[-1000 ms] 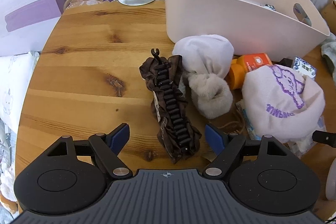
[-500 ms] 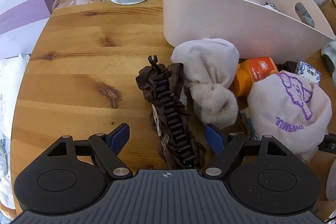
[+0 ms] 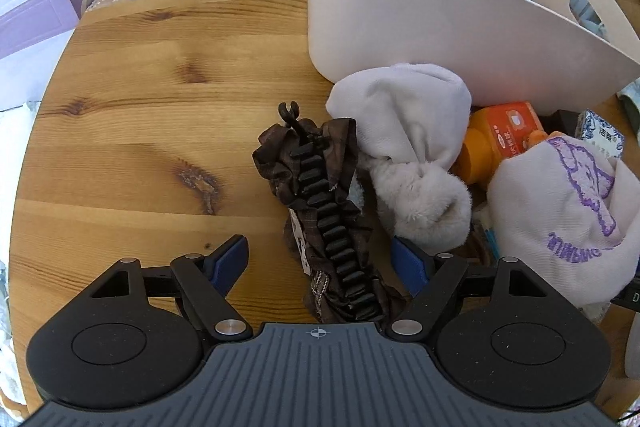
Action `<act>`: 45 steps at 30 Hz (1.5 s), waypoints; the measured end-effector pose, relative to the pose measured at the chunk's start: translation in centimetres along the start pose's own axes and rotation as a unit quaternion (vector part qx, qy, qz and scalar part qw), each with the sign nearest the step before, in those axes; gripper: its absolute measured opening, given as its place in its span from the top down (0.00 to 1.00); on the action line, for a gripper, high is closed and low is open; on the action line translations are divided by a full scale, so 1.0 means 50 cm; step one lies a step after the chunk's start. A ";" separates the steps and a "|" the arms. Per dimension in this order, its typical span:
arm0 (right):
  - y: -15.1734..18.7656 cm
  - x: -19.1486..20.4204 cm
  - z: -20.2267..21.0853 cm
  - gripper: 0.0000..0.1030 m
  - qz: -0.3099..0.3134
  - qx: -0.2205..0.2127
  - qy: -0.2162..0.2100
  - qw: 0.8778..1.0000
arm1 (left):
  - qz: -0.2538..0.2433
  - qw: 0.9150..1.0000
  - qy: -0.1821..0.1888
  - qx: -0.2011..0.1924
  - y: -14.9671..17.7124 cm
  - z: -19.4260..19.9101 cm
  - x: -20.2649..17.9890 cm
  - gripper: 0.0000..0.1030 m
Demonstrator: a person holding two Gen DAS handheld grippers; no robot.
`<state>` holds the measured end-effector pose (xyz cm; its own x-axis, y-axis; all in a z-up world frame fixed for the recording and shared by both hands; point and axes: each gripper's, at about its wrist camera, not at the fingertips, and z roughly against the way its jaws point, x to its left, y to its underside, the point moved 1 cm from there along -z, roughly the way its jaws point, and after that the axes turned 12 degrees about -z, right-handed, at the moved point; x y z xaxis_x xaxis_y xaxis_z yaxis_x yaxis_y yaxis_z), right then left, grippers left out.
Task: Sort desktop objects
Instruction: 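Grasp the brown hair tie with the left gripper while the right gripper grasps the plastic-wrapped packet, then carry the hair tie with the left gripper toward the basket while the right gripper carries the packet there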
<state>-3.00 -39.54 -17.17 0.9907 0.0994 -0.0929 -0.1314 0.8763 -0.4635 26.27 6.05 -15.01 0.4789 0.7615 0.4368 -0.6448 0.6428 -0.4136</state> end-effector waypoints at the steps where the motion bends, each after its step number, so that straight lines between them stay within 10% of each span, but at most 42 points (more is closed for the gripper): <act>1: 0.000 -0.001 0.003 0.21 0.000 -0.002 -0.001 1.000 | -0.001 1.000 0.000 -0.001 0.000 -0.001 0.000 0.26; 12: 0.003 -0.025 0.022 0.39 0.010 -0.005 -0.023 1.000 | -0.009 1.000 -0.002 -0.005 -0.003 -0.007 0.005 0.54; 18: 0.004 -0.032 0.036 0.71 0.021 -0.003 -0.045 0.999 | -0.014 1.000 -0.006 -0.012 0.000 -0.006 0.007 0.70; 45: -0.042 -0.097 0.131 0.74 0.036 -0.063 -0.122 0.990 | 0.005 0.995 -0.050 -0.087 0.044 0.106 -0.017 0.71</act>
<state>-7.32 -38.77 -9.97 0.9557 0.2837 0.0781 -0.1902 0.7982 -0.5716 21.30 6.36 -12.05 0.4057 0.7607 0.5068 -0.5324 0.6473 -0.5454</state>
